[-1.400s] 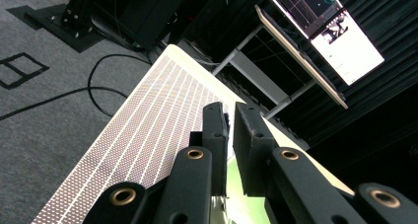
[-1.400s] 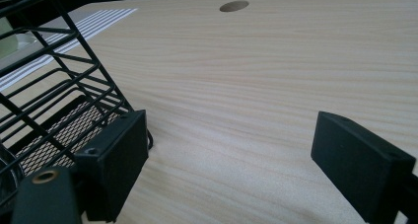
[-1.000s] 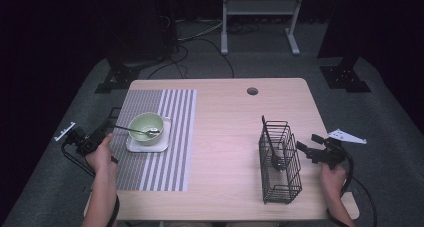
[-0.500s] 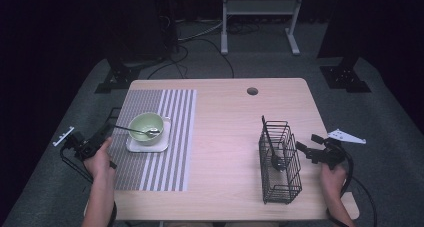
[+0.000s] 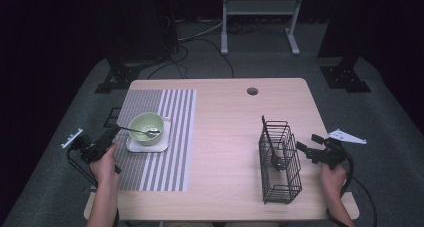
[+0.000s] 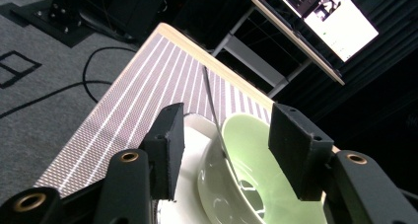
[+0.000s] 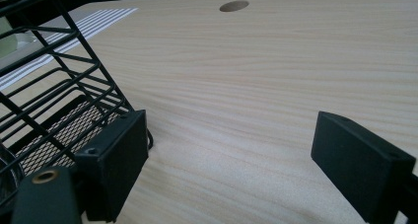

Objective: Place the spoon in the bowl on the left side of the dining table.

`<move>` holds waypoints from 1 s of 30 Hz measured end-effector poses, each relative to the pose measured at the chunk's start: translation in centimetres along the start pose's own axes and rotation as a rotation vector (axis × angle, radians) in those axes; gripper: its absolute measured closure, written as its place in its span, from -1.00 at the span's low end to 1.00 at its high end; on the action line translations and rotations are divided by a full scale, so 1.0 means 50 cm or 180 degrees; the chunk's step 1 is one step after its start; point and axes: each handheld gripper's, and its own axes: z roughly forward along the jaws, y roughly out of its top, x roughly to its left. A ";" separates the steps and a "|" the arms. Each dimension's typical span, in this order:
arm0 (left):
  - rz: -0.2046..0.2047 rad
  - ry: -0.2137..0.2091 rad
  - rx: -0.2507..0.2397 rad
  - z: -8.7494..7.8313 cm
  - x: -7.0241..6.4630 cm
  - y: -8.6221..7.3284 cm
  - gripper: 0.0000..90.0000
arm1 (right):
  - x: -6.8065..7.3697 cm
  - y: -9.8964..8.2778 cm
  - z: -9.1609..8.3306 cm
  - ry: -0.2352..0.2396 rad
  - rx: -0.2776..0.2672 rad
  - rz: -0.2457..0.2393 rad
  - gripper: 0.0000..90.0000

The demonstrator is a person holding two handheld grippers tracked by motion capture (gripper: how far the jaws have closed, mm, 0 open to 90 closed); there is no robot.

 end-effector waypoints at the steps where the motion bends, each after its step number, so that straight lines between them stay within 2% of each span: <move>1: 0.0006 -0.0010 0.0008 0.000 0.000 -0.002 0.05 | 0.000 0.000 0.000 0.0000 0.0000 0.0001 -0.71; 16: 0.0095 -0.0053 0.0060 -0.007 -0.019 -0.022 -0.23 | 0.000 0.000 0.000 -0.0008 0.0008 -0.0007 -0.71; 25: 0.0230 -0.0086 0.0115 -0.010 -0.041 -0.040 -0.31 | 0.000 0.000 -0.001 -0.0006 0.0002 0.0009 -0.71; 30: 0.0239 -0.0110 0.0144 -0.008 -0.047 -0.049 -0.35 | 0.000 0.000 -0.001 -0.0006 0.0002 0.0014 -0.71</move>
